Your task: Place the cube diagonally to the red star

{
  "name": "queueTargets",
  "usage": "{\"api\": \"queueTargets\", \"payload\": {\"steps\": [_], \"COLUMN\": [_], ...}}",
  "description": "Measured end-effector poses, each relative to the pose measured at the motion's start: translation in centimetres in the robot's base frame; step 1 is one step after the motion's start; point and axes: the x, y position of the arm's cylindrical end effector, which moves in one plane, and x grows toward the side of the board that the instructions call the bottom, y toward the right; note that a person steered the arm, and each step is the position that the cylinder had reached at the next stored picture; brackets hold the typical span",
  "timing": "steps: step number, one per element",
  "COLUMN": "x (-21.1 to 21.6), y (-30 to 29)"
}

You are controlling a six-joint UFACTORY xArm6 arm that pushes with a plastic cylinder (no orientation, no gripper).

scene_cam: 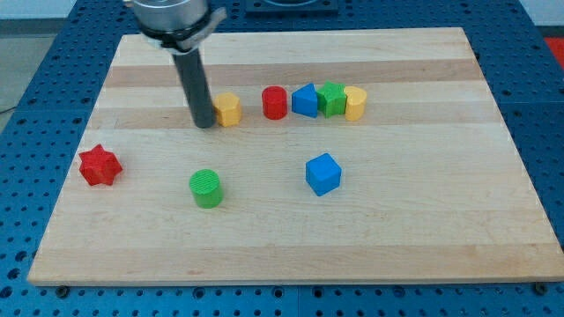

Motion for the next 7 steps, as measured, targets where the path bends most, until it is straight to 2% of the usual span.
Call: {"api": "queueTargets", "payload": {"steps": [1, 2, 3, 4, 6, 7], "x": [0.0, 0.6, 3.7, 5.8, 6.0, 8.4], "y": [2.6, 0.3, -1.4, 2.6, 18.3, 22.9]}}
